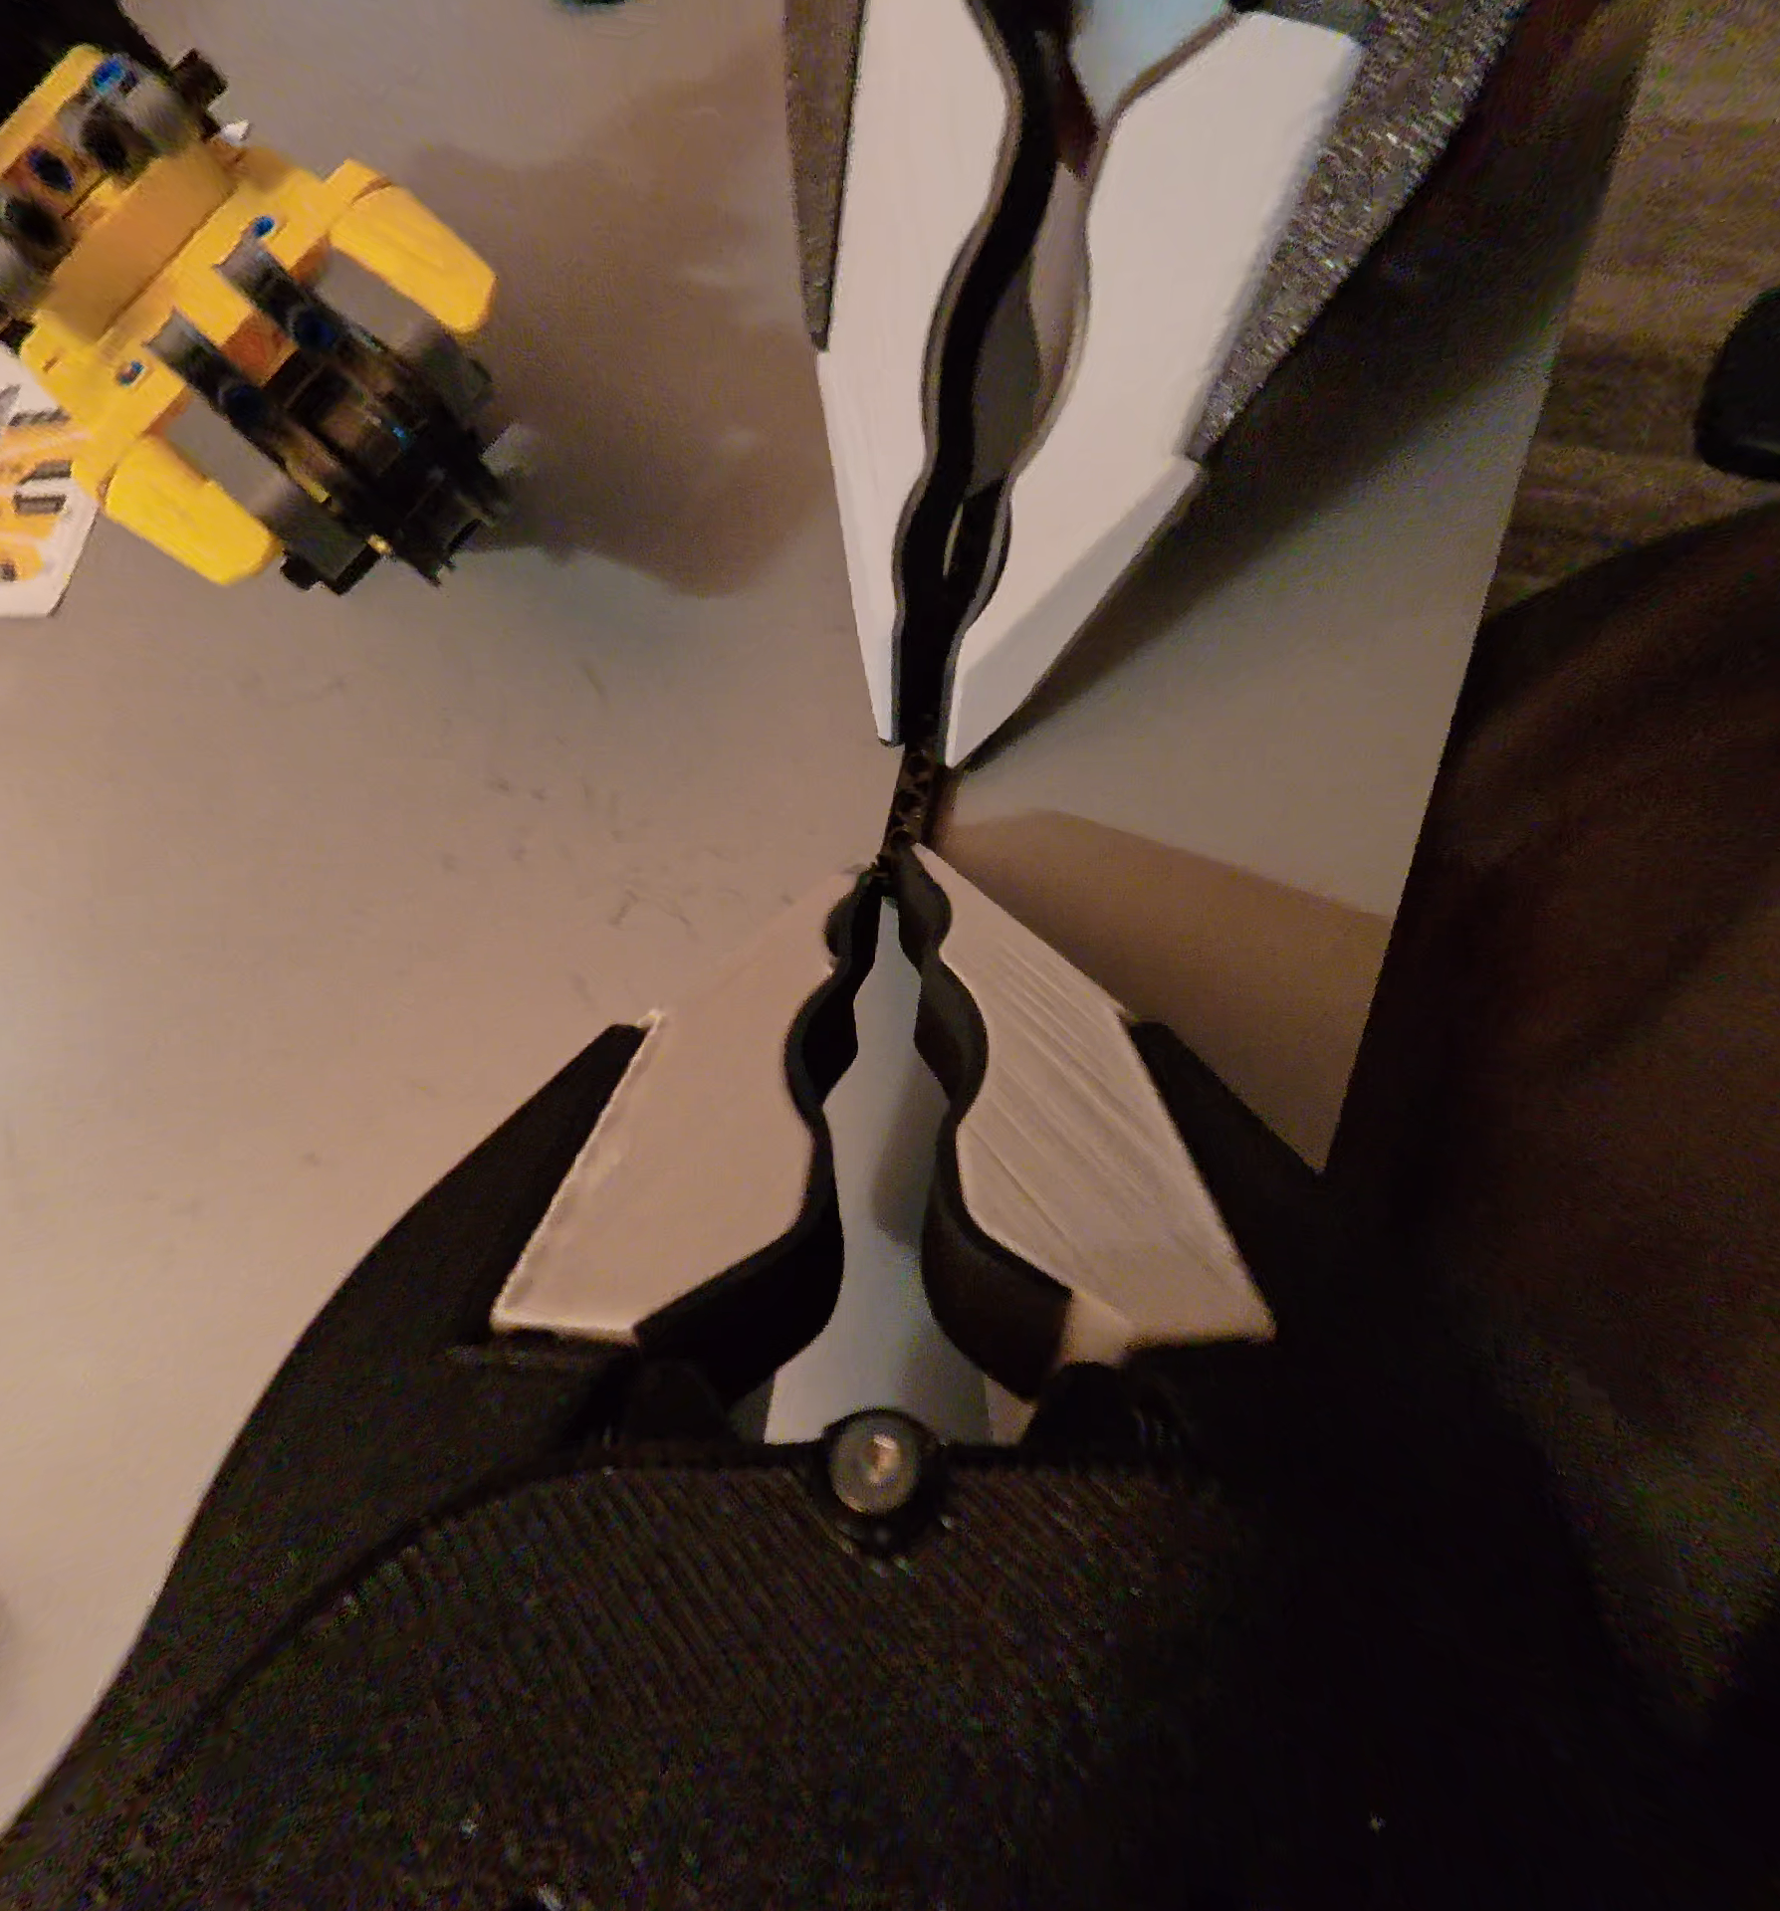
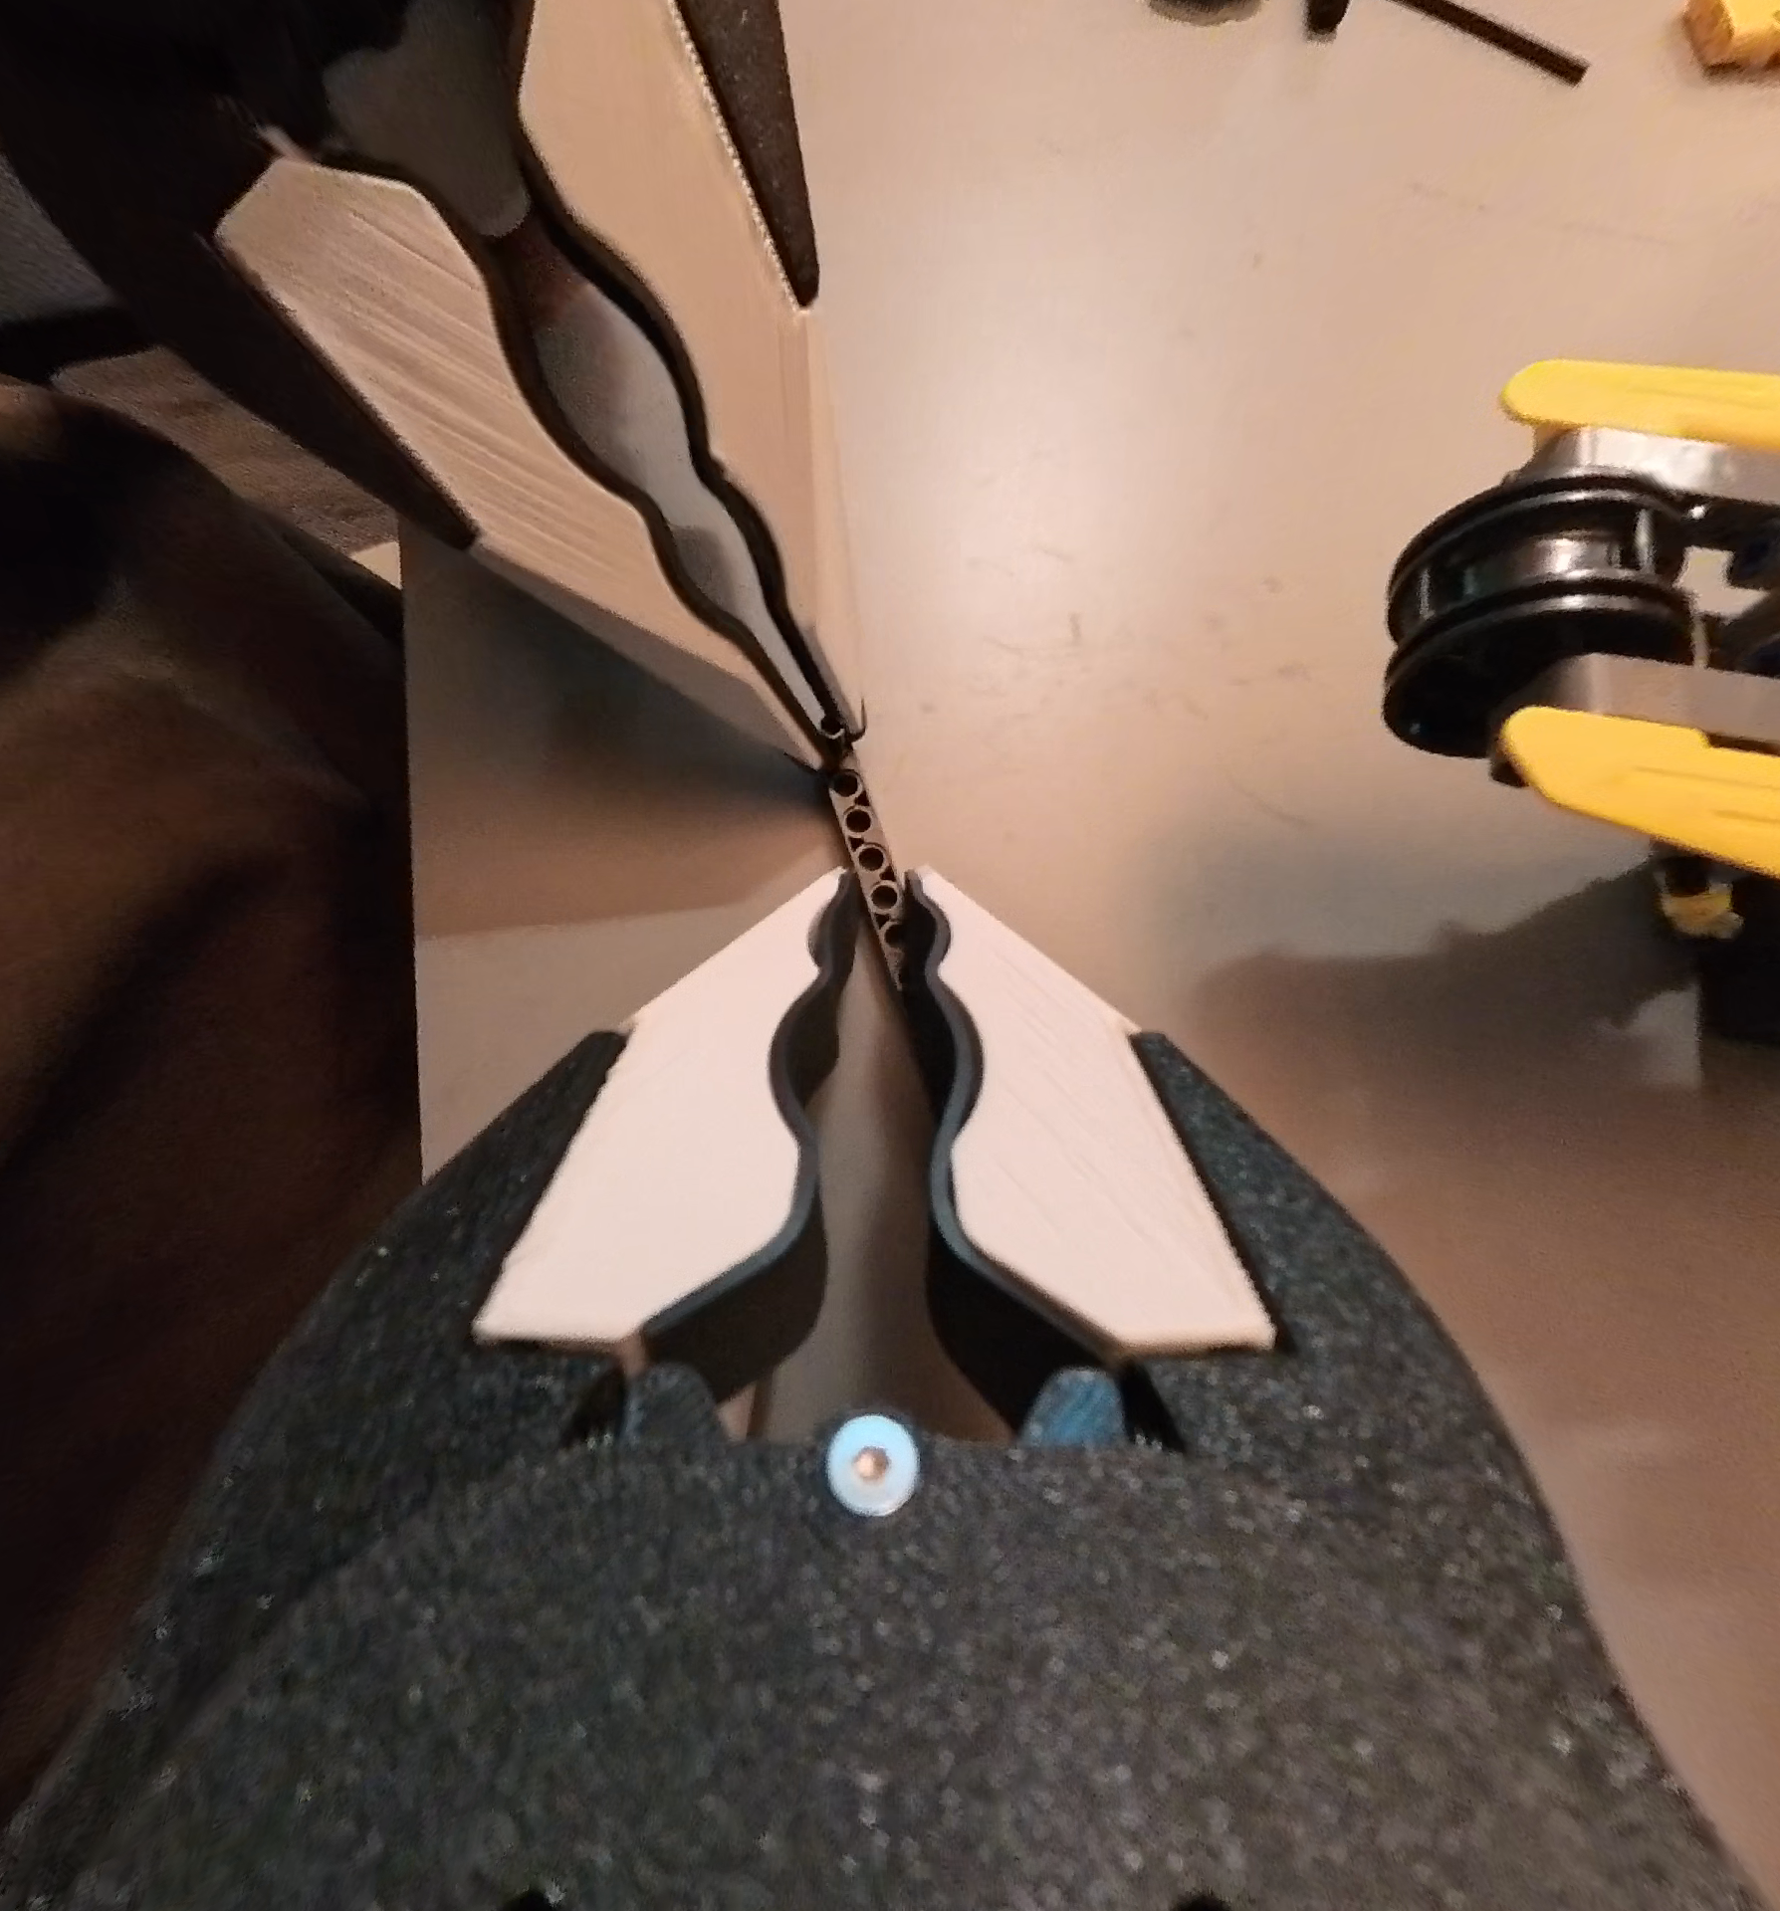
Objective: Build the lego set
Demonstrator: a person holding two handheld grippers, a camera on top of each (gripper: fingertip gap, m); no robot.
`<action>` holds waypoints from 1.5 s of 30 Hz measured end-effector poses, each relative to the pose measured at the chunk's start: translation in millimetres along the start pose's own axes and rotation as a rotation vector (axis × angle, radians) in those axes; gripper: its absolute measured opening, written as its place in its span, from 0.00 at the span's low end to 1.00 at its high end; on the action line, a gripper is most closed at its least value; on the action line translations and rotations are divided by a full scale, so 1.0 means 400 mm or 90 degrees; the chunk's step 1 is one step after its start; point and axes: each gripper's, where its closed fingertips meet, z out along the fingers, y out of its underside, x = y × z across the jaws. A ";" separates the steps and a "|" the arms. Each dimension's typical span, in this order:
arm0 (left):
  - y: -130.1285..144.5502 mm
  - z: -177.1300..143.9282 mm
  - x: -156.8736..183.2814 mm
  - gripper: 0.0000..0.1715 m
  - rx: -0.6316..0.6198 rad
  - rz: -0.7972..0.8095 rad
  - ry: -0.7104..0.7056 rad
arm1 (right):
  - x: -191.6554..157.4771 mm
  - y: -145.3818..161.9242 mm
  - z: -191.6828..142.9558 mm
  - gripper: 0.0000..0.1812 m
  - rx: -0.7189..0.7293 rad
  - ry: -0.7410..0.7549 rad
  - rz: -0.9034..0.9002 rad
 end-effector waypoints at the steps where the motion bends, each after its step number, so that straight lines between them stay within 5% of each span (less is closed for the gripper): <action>1: 0.000 0.000 0.001 0.00 0.001 0.009 0.014 | -0.001 0.000 0.000 0.04 -0.001 -0.006 -0.001; 16: 0.003 -0.019 0.046 0.00 0.058 0.204 0.309 | -0.034 0.001 -0.002 0.04 0.000 -0.085 -0.082; 35: 0.008 -0.037 0.097 0.00 0.078 0.257 0.382 | -0.078 0.006 -0.007 0.05 0.011 -0.131 -0.140; 39: 0.003 -0.029 0.079 0.00 0.062 0.198 0.360 | -0.059 0.007 -0.007 0.05 0.012 -0.090 -0.131; 42: -0.002 -0.024 0.066 0.20 0.046 0.130 0.359 | -0.027 0.004 -0.004 0.05 0.013 -0.030 -0.123; 45: -0.017 -0.010 0.031 0.28 0.053 0.078 0.315 | -0.004 0.003 -0.003 0.05 0.011 0.003 -0.098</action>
